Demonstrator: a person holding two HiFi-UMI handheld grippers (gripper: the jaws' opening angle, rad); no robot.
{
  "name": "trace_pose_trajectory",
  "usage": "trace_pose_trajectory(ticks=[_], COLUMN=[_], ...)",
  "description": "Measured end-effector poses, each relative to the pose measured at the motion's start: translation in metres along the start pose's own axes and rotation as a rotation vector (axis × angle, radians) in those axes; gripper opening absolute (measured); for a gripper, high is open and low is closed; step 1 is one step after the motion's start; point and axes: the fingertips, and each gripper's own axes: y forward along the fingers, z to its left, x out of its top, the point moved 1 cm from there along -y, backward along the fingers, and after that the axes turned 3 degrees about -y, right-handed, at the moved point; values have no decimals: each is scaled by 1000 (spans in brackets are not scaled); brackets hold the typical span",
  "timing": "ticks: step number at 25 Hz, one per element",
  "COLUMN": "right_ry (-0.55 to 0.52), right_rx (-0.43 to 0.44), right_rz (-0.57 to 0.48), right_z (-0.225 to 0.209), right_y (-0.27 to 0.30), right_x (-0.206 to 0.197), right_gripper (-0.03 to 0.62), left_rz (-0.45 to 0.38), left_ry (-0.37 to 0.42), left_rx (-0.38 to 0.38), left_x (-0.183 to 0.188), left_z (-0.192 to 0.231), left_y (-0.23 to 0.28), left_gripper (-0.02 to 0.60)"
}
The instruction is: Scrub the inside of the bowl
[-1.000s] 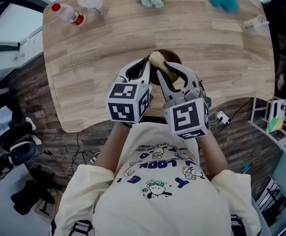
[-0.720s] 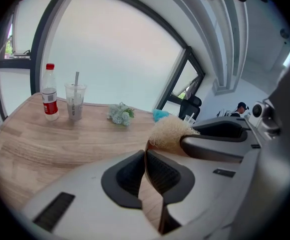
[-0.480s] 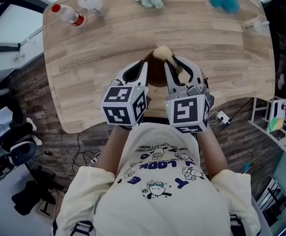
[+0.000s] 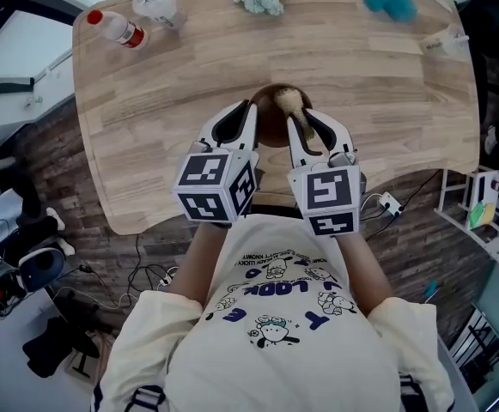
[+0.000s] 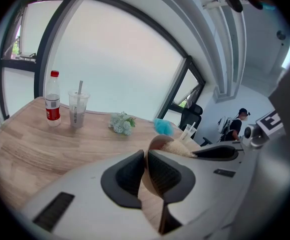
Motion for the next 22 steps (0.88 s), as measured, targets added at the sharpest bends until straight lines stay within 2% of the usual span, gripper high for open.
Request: trace_pose_trajectory(ticks=[3,5,10,13,15,16,18,22], right_ry=[175,255,500,688,753,739,636,317], right_rx=[54,75,186,214,214,205,174,96], right_rz=[27,31,3,-32,-42,-39,-19,12], right_z=[5,8,23,20,18,17,17,15], right_y=[6,7,11,10,9,9,10,12], right_x=[-9,-10,1,5,4,3,-1,-5], right_gripper=[71,69,70,69,69,69,69,69], left_rz=[2,2,-9,-18,-23,-24,-26,-24], left_ry=[20,28,4,-4,10,16,19,6], left_rx=[-8,-7,-7,-2,5,10,15,10], left_x=[-1,-3,-3,-4,-4,-3,-2,0], left_z=[-7,-10,-10,-11,-12,-12,-12,-9], left_y=[2,3,4,3,2,2,2,2], left_gripper=[55,55,54,54,54,54,54,54])
